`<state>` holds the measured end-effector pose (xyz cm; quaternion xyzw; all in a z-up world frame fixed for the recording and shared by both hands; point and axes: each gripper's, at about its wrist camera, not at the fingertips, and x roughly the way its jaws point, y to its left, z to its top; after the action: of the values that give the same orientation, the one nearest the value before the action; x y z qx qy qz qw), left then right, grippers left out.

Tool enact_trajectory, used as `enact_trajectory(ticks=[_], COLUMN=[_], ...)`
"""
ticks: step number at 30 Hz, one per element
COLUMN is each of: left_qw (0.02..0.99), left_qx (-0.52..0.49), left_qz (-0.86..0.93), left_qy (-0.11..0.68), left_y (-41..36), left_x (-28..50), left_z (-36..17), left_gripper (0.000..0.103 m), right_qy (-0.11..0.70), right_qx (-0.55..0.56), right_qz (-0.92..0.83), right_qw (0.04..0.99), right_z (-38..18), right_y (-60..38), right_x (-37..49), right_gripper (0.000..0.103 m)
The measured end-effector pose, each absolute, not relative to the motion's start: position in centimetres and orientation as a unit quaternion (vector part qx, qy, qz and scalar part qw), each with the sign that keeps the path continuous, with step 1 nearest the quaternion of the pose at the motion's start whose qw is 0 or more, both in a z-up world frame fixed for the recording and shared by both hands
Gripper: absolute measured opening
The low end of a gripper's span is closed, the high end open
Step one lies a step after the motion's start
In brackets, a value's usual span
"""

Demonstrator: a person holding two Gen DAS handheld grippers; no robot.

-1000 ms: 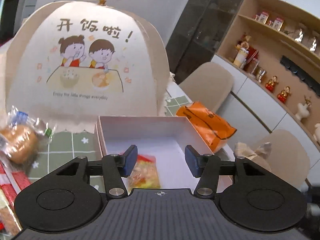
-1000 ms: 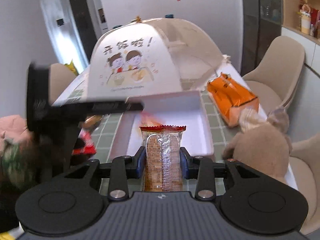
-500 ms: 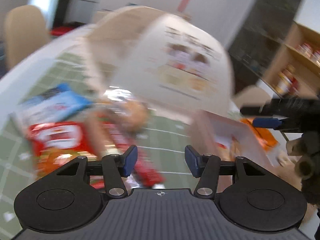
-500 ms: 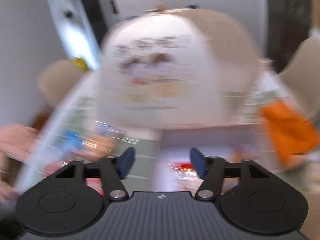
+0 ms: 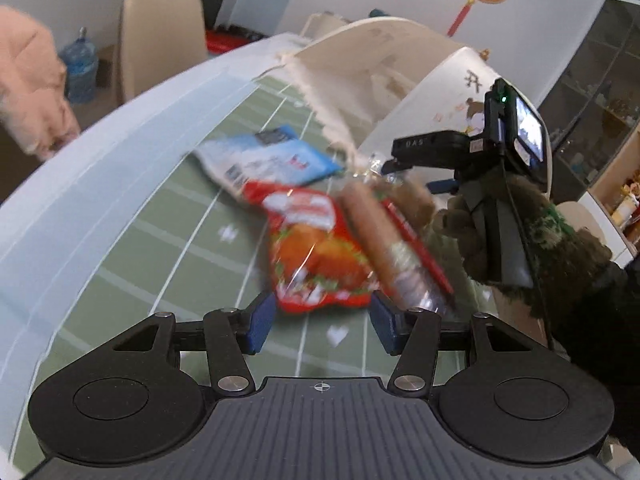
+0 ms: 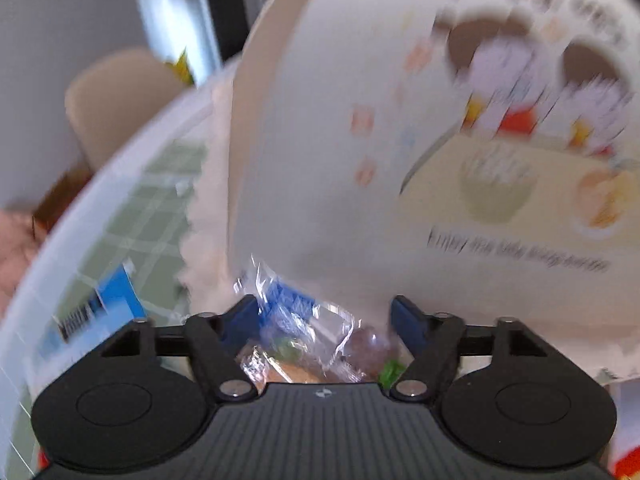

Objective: Organize snacks
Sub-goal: 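Carry both snacks into the pink box and open both tools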

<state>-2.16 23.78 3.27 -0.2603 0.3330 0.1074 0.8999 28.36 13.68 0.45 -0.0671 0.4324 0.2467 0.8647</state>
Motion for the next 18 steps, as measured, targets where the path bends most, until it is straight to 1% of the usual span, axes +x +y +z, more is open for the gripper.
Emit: enact_trajectory(ticks=[2,3,4,5,7,11,15,18], left_qw=[0.896,0.894,0.892,0.891,0.893,0.898,0.906,0.915], left_qx=[-0.268,-0.271,-0.275,-0.277,-0.277,-0.268,-0.253,-0.225], left_qz=[0.111,0.113,0.112,0.110,0.101,0.087,0.083,0.085], left_qy=[0.337,0.338,0.340,0.341,0.340,0.338,0.330,0.323], left_y=[23.8,23.8,23.8,23.7,23.4,22.7,22.4,22.1], left_x=[-2.7,-2.8,-2.8,-2.7,-2.4,-1.7,-0.8,0.5], left_z=[2.8,2.6,2.5,2.5,2.6,3.2,4.1,5.2], left_gripper=[0.057,0.057,0.057,0.057,0.057,0.057,0.057,0.057], right_qy=[0.433,0.440,0.451,0.465,0.487,0.496,0.519,0.521], right_qx=[-0.082,-0.088,-0.085,-0.077,-0.067,-0.089,-0.076,-0.079], right_qz=[0.253,0.255,0.263,0.279,0.307,0.345,0.397,0.423], right_qw=[0.862,0.857,0.849,0.837,0.815,0.792,0.753,0.737], right_z=[0.4,0.6,0.8,1.0,1.3,1.7,1.6,1.7], right_y=[13.4,13.3,13.1,12.8,11.8,9.7,7.1,5.6], right_x=[27.9,27.6,27.3,26.7,24.9,19.7,14.7,11.6], right_gripper=[0.049,0.044,0.036,0.030,0.027,0.026,0.026,0.026])
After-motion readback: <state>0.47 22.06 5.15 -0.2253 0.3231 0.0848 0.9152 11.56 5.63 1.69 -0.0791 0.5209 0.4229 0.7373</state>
